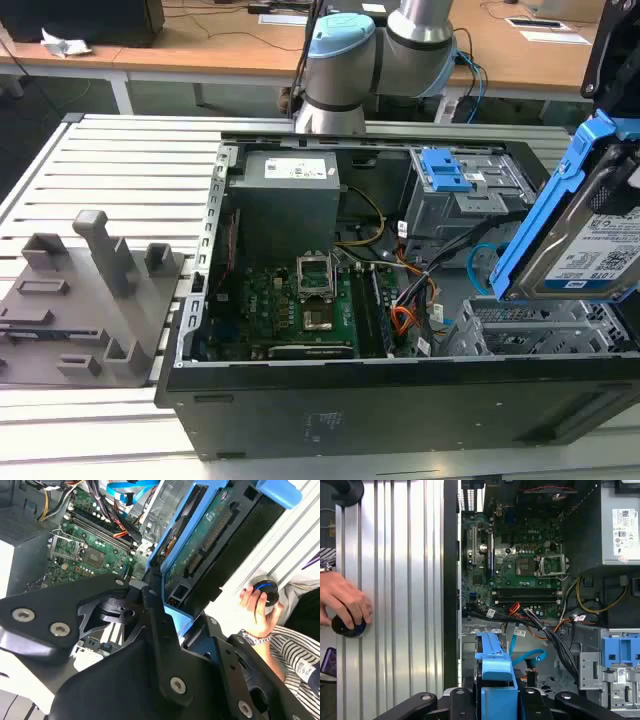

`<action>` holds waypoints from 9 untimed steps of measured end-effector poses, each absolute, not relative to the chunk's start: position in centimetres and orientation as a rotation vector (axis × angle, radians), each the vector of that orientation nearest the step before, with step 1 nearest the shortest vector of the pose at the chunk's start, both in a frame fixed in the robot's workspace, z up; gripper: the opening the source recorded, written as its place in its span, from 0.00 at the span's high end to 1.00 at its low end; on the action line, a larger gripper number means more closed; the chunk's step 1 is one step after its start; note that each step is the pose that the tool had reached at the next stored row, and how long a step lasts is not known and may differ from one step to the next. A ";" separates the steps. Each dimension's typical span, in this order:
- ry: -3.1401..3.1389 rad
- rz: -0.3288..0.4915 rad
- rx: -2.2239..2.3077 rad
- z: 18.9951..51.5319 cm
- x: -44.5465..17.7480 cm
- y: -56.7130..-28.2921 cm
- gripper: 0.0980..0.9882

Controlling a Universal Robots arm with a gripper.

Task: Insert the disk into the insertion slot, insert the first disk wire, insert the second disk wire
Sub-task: 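Insert the disk into the insertion slot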

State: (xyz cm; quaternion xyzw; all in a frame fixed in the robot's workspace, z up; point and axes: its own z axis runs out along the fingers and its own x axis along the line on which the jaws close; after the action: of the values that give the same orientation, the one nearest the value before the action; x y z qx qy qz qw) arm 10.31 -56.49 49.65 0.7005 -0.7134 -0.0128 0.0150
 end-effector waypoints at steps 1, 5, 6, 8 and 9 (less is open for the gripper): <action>-2.220 -0.040 2.180 49.6 10.3 -56.5 0.70; -2.220 -0.040 2.180 48.9 10.3 -56.5 0.70; -2.220 -0.040 2.180 48.8 10.3 -56.5 0.70; -2.220 -0.040 2.180 48.6 10.3 -56.5 0.70; -2.220 -0.040 2.180 48.5 10.3 -56.5 0.70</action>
State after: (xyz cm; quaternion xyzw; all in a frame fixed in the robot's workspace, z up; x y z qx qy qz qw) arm 10.31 -56.49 48.52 0.7005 -0.7134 -0.0129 0.0149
